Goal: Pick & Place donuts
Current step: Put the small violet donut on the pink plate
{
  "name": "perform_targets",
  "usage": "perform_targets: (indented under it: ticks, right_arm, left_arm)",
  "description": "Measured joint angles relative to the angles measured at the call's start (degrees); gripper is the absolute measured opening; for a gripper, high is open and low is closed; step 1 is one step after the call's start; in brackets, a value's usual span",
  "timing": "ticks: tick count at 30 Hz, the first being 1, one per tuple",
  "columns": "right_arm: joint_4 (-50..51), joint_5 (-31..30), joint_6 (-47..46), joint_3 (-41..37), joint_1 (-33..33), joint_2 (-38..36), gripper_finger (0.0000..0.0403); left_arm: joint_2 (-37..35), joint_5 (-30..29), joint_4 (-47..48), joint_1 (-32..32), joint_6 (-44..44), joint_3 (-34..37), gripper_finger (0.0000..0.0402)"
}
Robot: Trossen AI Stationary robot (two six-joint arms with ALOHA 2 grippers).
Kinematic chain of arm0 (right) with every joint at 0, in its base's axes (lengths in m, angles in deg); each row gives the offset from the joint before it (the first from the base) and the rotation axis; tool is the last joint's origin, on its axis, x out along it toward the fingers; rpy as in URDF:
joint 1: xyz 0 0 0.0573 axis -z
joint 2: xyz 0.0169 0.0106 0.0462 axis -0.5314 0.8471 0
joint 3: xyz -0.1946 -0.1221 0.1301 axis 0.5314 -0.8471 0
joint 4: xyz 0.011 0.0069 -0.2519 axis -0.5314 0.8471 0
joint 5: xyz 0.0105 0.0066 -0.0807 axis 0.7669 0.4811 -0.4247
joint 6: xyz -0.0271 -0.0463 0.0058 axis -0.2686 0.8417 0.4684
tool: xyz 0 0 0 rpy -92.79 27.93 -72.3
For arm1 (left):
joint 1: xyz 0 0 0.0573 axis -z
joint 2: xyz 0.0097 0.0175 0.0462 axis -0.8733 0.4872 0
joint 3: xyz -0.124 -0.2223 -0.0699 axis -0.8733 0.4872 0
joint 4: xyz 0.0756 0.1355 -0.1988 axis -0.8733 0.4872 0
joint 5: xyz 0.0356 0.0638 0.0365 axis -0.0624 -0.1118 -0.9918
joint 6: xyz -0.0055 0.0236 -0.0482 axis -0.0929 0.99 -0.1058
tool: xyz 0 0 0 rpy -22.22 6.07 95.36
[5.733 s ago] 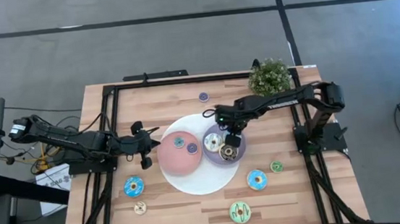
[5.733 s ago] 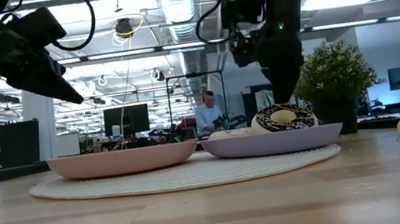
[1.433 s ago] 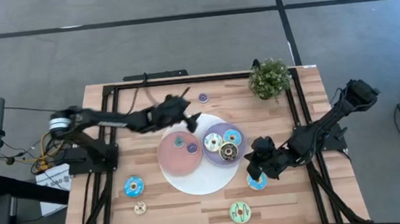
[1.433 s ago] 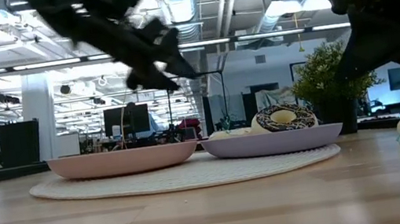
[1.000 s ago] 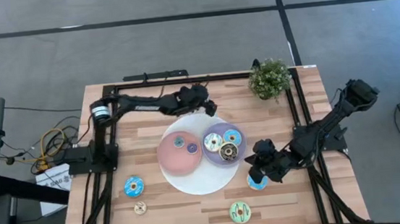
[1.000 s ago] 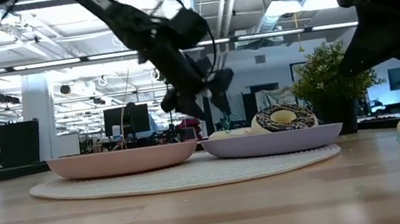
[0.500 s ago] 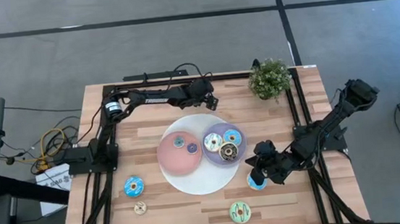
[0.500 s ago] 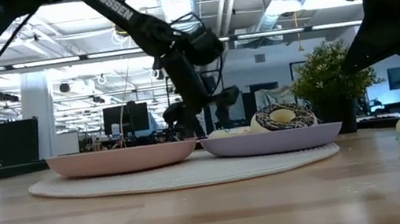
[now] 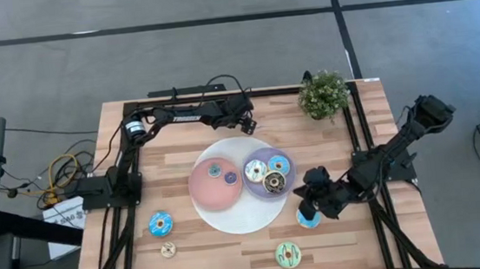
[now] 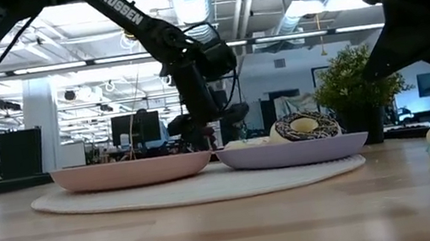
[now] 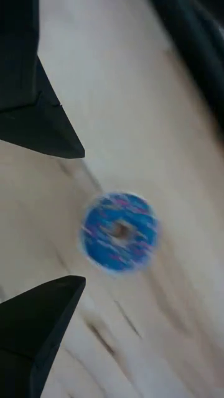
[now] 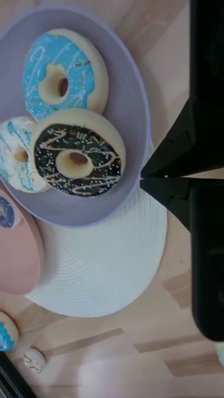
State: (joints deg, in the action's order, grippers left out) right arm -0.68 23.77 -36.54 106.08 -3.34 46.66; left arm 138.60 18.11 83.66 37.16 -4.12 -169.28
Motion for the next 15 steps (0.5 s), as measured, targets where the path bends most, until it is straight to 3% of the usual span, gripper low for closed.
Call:
perform_targets:
  ticks: [5,10,15]
  right_arm:
    - [-0.4,0.2,1.5,0.0,1.1,0.0,0.0001]
    - [-0.2,0.5,2.2,0.0,1.8,0.0,0.0001]
    - [-0.4,0.6,3.0,0.0,1.8,0.0,0.0001]
  left_arm:
    - [2.0,1.9,2.7,-1.4,-0.8,-0.2,0.0308]
    - [2.2,0.2,2.6,-1.2,-0.3,-0.2,0.0288]
    - [2.2,-1.6,0.7,-0.8,6.8,-0.1,0.0285]
